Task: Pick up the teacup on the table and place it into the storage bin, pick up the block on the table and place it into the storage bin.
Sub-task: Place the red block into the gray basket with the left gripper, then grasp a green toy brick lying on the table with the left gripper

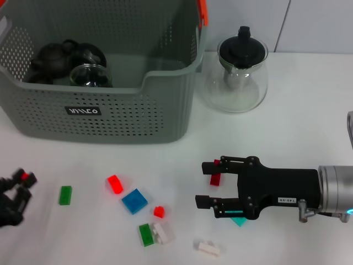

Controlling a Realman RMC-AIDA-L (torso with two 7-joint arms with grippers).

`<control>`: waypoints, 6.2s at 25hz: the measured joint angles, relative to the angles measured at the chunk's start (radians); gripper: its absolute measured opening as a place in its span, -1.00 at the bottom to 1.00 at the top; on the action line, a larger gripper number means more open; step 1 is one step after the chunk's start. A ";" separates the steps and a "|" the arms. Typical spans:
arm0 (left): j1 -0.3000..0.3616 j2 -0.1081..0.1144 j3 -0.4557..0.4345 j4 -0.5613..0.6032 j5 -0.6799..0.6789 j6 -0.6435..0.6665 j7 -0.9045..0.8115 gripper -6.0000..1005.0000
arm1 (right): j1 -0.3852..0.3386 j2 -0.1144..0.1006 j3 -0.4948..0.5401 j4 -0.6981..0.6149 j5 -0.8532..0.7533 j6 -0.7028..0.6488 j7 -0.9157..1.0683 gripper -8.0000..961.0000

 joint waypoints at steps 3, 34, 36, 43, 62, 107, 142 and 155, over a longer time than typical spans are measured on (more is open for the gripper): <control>-0.011 0.038 0.000 0.028 -0.001 0.154 -0.158 -0.63 | 0.000 0.000 0.000 0.000 0.000 -0.001 0.000 0.65; -0.501 0.122 0.673 0.501 0.002 -0.165 -1.285 -0.62 | 0.010 0.001 0.011 0.000 0.000 -0.004 0.001 0.65; -0.501 0.122 0.674 0.504 0.001 -0.190 -1.306 -0.62 | 0.011 0.001 0.011 0.000 0.000 -0.009 0.001 0.65; -0.490 0.114 0.676 0.508 -0.062 -0.201 -1.306 -0.24 | 0.013 0.001 0.012 0.000 0.000 -0.013 0.001 0.65; -0.205 0.058 0.580 0.447 -0.494 0.438 -0.784 0.05 | 0.009 0.000 0.029 0.000 0.000 -0.012 -0.006 0.65; -0.025 -0.030 0.412 0.170 -0.081 -0.142 0.019 0.29 | 0.011 0.003 0.029 0.012 0.000 -0.004 0.001 0.65; -0.020 -0.031 0.305 0.070 -0.069 -0.170 0.148 0.25 | 0.007 0.002 0.036 0.015 0.000 -0.004 0.001 0.65; -0.029 -0.030 0.303 0.047 -0.069 -0.222 0.149 0.03 | 0.004 0.001 0.037 0.015 0.000 -0.004 0.001 0.65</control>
